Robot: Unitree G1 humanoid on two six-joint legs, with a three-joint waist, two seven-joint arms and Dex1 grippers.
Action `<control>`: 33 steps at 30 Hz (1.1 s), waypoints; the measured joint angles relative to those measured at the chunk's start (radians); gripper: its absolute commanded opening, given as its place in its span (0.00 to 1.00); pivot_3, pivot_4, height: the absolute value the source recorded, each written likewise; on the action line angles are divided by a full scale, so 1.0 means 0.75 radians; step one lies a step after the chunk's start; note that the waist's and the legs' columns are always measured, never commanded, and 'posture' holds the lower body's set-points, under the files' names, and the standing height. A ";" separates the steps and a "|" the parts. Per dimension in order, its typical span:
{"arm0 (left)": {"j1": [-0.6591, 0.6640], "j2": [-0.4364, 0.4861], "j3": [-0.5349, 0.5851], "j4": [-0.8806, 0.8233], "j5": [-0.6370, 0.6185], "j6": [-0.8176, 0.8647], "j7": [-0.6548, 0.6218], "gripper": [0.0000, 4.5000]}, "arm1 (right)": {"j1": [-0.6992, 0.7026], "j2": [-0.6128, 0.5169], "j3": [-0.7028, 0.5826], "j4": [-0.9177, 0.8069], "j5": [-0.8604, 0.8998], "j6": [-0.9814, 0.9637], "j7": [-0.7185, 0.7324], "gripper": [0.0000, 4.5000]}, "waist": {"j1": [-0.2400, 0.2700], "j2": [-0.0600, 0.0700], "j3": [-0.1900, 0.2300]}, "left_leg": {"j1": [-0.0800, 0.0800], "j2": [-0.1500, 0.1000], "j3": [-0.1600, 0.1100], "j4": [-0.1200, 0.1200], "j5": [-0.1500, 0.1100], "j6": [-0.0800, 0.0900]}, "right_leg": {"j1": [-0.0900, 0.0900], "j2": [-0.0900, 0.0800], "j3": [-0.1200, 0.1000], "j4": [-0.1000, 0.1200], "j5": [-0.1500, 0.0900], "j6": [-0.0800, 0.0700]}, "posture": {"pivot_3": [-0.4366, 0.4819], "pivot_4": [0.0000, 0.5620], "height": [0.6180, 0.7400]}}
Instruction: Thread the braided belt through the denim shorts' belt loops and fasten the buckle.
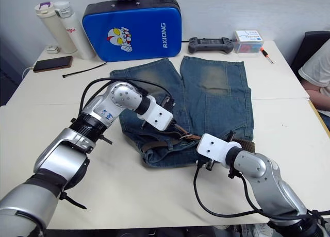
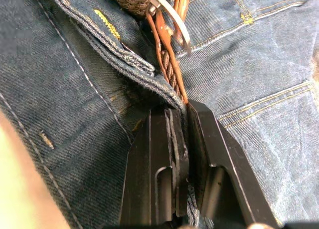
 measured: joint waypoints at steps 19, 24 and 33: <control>0.063 -0.065 0.003 -0.148 0.014 0.246 0.002 0.00 | -0.031 0.039 0.003 0.000 -0.017 0.054 0.001 0.01 | 0.001 0.000 0.000 | 0.000 0.000 0.000 0.004 0.000 0.000 | 0.000 0.000 0.000 0.004 0.000 0.000 | 0.48 0.27 1.00; 0.074 -0.079 0.002 -0.170 0.017 0.290 -0.001 0.00 | -0.031 0.042 0.008 -0.001 -0.021 0.058 0.002 0.01 | 0.000 0.000 0.000 | 0.000 0.000 0.000 0.004 0.000 0.000 | 0.000 0.000 0.000 0.004 0.000 0.000 | 0.48 0.27 1.00; 0.087 -0.128 -0.015 -0.179 0.053 0.359 0.007 0.00 | -0.046 0.079 0.018 -0.001 -0.011 0.114 0.026 0.01 | -0.001 0.000 0.000 | 0.000 0.000 0.000 0.004 0.000 0.000 | 0.000 0.000 0.000 0.005 0.000 0.000 | 0.48 0.27 1.00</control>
